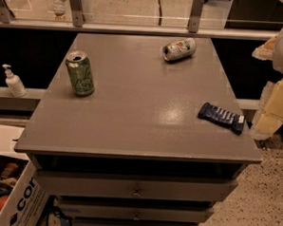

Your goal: Knock green can over

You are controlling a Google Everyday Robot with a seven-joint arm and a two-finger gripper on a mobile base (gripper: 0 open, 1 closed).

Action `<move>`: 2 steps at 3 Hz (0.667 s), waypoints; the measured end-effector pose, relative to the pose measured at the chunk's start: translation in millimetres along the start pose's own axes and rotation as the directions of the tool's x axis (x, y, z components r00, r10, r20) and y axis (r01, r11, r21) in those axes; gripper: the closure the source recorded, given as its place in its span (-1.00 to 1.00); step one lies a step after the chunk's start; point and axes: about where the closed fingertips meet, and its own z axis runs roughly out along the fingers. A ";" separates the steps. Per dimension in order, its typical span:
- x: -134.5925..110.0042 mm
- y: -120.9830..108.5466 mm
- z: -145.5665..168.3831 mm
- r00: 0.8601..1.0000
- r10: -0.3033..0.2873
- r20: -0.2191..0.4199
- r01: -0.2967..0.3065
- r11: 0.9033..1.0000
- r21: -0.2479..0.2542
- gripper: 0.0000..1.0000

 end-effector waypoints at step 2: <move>-2.7 -0.7 7.1 0.998 0.010 0.056 -0.010 1.000 -0.006 -1.00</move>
Offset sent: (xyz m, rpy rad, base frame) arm 0.0085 0.0070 -0.0199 0.1422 0.0024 0.0143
